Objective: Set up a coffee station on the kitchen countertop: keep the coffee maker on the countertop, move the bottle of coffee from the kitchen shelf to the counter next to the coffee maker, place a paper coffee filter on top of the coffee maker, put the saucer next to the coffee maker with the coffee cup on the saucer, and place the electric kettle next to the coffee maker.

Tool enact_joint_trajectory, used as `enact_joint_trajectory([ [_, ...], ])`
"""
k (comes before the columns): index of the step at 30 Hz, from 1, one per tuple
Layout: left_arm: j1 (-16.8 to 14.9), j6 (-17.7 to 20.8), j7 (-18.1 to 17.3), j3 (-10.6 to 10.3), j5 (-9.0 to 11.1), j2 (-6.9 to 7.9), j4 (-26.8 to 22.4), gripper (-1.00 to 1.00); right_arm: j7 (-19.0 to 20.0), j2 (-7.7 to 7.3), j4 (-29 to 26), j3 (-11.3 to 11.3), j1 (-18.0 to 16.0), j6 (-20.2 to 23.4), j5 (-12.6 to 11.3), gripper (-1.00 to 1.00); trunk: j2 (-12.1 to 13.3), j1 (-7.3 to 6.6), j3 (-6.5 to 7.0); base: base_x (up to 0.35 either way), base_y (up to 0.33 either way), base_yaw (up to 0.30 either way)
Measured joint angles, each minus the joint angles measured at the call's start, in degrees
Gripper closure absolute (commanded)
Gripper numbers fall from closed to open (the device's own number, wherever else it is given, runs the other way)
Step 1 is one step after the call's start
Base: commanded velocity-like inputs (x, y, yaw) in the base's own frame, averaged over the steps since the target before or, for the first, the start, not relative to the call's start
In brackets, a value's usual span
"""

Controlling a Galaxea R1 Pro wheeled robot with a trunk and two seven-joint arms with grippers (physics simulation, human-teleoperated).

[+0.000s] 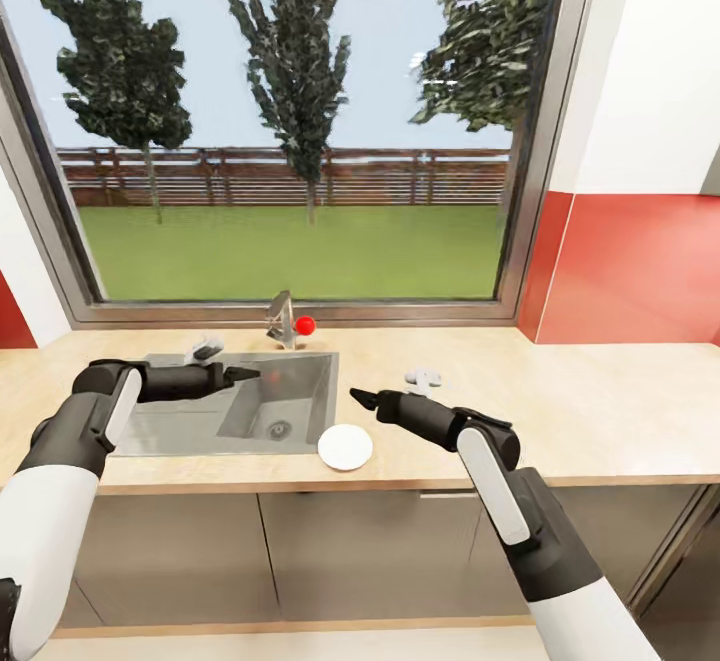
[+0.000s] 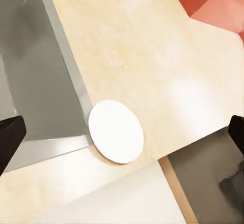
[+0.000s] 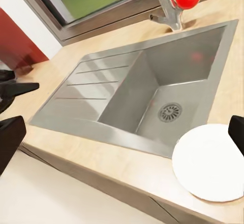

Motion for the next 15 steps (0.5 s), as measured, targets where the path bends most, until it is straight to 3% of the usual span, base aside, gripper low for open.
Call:
enact_joint_trajectory([
  [6,1.9,-0.1,0.0,0.0,0.0,0.02,0.9,-1.00,-0.2,1.94,1.2,0.1,0.1,0.0,0.2,-1.00,0.0,-0.01,0.00,0.071,0.004,0.000],
  [15,3.4,-0.1,0.0,0.0,0.1,-0.13,1.1,-1.00,-0.4,2.39,4.1,-0.1,0.1,-0.1,0.2,-1.00,0.0,-0.03,0.00,0.296,0.000,0.000],
])
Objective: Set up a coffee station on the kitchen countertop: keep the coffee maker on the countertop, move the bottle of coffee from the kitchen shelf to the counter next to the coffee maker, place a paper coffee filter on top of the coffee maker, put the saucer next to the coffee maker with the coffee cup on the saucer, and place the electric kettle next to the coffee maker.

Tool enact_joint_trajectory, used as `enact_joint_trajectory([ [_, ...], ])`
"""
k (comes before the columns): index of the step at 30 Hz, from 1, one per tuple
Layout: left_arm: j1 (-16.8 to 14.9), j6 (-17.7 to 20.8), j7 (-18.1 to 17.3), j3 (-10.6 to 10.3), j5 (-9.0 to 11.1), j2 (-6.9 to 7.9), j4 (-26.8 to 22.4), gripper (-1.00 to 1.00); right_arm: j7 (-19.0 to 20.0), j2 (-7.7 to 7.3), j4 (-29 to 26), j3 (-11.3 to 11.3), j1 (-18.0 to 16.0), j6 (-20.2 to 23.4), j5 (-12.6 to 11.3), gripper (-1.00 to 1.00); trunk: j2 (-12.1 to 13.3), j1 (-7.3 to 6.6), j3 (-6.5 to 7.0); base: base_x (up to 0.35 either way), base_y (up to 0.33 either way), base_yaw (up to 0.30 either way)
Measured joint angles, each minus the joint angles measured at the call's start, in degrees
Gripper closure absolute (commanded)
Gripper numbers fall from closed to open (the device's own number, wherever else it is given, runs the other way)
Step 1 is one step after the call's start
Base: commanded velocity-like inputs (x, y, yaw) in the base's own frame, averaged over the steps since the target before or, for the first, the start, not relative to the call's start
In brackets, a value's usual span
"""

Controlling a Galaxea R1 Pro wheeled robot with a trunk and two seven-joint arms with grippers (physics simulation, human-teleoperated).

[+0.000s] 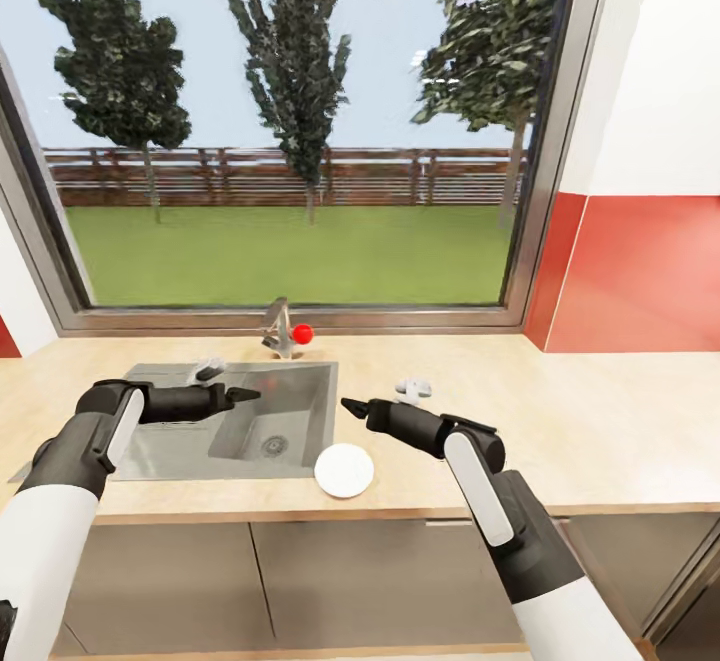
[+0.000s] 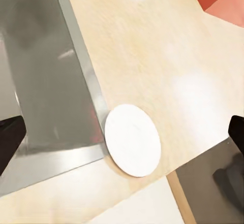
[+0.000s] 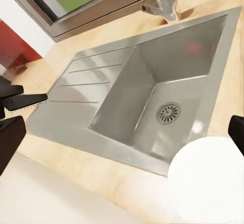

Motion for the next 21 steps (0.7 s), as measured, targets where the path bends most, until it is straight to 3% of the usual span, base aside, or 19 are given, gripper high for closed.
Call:
enact_joint_trajectory([
  [6,0.0,-0.1,0.0,0.0,0.0,-0.35,0.5,-1.00,0.0,0.00,1.9,0.0,0.0,0.0,0.0,-1.00,0.0,0.02,0.00,0.201,0.000,0.000],
  [7,0.0,-0.2,0.0,0.1,0.0,-0.41,1.1,-1.00,-0.1,0.01,10.3,0.0,0.0,0.0,-0.2,-1.00,0.0,0.02,0.01,0.039,0.000,0.000],
  [8,0.0,-0.3,0.0,0.1,-0.1,-0.45,1.6,-1.00,0.0,0.00,13.5,0.0,0.0,0.0,0.2,-1.00,0.1,0.05,-0.01,0.020,0.000,0.000],
  [13,0.1,-0.5,-0.1,0.0,0.0,-0.67,3.8,-1.00,0.0,0.05,14.6,0.0,0.0,0.0,0.1,-1.00,0.0,0.03,0.00,0.007,0.000,-0.008],
  [16,0.1,-0.5,-0.1,-0.3,0.2,-1.66,5.6,-1.00,0.0,0.02,16.3,0.0,0.1,0.0,0.1,-1.00,0.0,0.03,0.05,0.001,0.000,-0.195],
  [21,0.1,-0.5,-0.1,-0.4,0.2,-2.09,6.8,-1.00,0.0,0.12,19.7,0.1,0.2,0.0,-0.1,-1.00,0.0,0.04,0.16,0.000,0.000,-0.254],
])
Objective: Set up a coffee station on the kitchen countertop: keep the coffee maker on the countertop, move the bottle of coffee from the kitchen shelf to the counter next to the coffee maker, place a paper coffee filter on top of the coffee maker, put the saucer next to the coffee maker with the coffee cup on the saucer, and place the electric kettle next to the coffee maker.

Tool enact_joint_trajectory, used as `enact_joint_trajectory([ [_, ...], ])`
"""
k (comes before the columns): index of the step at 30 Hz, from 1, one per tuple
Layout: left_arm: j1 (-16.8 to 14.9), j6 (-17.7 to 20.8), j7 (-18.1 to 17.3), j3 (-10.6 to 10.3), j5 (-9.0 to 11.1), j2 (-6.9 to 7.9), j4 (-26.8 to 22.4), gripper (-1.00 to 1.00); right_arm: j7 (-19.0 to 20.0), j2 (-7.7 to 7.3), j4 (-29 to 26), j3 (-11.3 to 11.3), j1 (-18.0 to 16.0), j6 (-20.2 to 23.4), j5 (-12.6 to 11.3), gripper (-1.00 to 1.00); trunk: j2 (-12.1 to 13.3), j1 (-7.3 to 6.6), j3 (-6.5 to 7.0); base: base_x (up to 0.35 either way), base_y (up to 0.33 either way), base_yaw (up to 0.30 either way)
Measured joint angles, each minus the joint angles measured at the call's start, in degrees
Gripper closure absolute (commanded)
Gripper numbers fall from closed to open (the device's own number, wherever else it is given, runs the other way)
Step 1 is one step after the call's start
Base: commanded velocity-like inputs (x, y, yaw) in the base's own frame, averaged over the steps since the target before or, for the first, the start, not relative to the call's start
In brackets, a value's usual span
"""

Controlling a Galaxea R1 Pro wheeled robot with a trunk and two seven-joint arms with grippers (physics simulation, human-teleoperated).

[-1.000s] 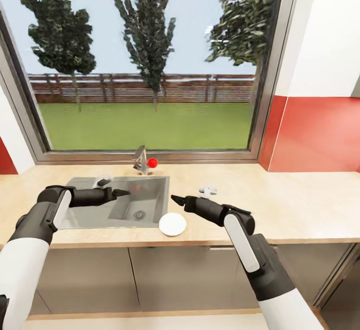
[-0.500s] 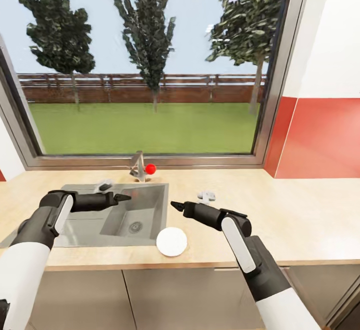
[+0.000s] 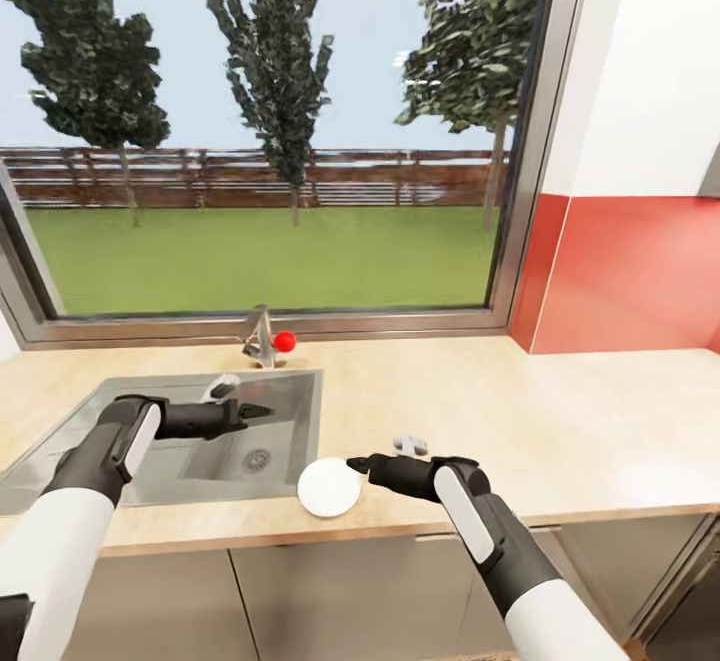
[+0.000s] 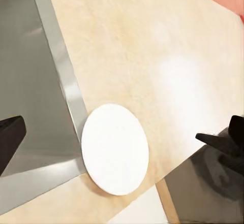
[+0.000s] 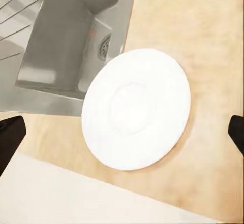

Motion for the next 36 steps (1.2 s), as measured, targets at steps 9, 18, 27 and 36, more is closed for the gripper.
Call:
enact_joint_trajectory([
  [9,-0.1,0.5,-0.2,0.4,1.2,-0.12,3.9,-1.00,0.1,0.65,0.7,0.1,0.2,0.0,-0.1,-1.00,0.0,0.00,0.20,0.000,0.000,-0.267],
  [18,0.0,-0.1,-0.8,0.5,6.7,-0.40,10.4,-1.00,0.0,4.71,3.4,0.2,0.2,0.0,0.0,-1.00,0.0,0.00,0.23,0.000,0.000,-0.045],
  [27,0.0,-0.6,-0.8,0.5,6.7,-0.38,10.7,-1.00,0.0,4.71,5.0,0.1,0.2,0.1,-3.9,-1.00,0.0,-0.02,0.23,0.102,0.018,0.000],
  [36,0.0,-0.7,-0.7,0.5,7.0,-0.43,11.2,-1.00,-3.2,4.71,5.2,-0.1,0.2,0.0,-7.0,-1.00,0.0,0.00,0.23,0.161,0.064,0.000],
])
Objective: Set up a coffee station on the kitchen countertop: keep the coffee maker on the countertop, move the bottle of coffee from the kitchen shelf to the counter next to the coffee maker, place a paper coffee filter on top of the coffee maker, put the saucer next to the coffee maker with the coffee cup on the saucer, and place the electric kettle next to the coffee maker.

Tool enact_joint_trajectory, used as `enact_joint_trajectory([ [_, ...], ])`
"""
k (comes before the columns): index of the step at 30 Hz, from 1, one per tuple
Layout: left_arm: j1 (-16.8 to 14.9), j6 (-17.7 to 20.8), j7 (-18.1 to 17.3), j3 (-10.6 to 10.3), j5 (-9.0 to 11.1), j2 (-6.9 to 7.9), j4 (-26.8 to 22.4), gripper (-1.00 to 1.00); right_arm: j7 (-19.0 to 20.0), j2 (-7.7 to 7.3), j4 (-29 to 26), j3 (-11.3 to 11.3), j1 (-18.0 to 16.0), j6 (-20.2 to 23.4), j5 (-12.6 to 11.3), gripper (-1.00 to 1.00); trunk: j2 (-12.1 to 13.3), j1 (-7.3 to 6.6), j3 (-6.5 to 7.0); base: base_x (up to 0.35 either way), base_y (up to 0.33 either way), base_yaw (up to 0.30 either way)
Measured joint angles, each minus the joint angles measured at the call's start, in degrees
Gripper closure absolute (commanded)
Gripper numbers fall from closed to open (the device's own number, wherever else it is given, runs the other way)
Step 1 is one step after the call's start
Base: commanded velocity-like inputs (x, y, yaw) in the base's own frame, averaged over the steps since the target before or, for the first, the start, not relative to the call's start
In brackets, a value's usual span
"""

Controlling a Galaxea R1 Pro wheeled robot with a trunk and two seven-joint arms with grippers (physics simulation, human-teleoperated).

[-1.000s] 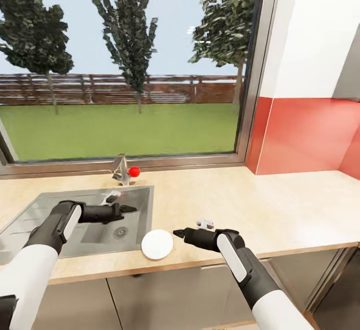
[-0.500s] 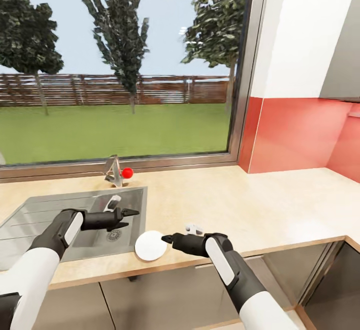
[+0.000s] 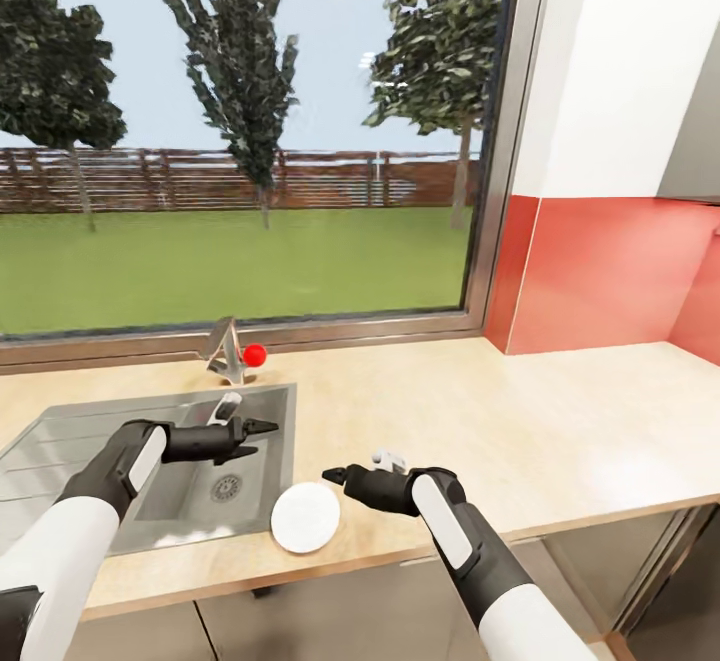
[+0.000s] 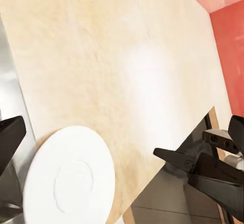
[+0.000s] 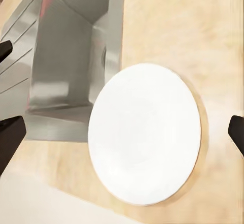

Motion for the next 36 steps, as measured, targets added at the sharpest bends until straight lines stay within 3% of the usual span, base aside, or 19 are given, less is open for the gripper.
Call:
enact_joint_trajectory([
  [8,0.5,-0.9,0.1,0.0,-0.1,-0.06,3.4,-1.00,-0.5,0.00,2.6,0.0,0.0,0.0,-0.1,-1.00,0.0,0.00,0.00,0.008,0.003,0.000],
  [12,0.6,-4.4,0.2,-0.1,-0.2,-0.09,5.5,-1.00,-0.6,0.01,5.2,0.0,0.0,0.0,-1.7,-1.00,0.0,0.01,0.00,0.000,0.000,0.000],
  [18,0.7,-6.5,0.2,-0.1,-0.2,-0.23,8.4,-1.00,-0.6,0.01,6.8,0.1,0.6,0.0,-4.1,-1.00,0.0,0.00,0.00,0.000,0.000,0.000],
  [29,1.3,-6.9,0.4,-0.2,-0.4,-1.78,9.1,-1.00,-0.6,0.01,7.1,0.2,1.6,0.0,-4.5,-1.00,0.0,0.00,0.00,0.000,0.000,0.000],
  [36,2.2,-6.9,0.5,-0.2,-0.4,-2.01,9.1,-1.00,-0.4,0.01,7.1,0.3,2.3,-0.1,-4.9,-1.00,0.0,0.00,0.01,0.000,0.000,0.000],
])
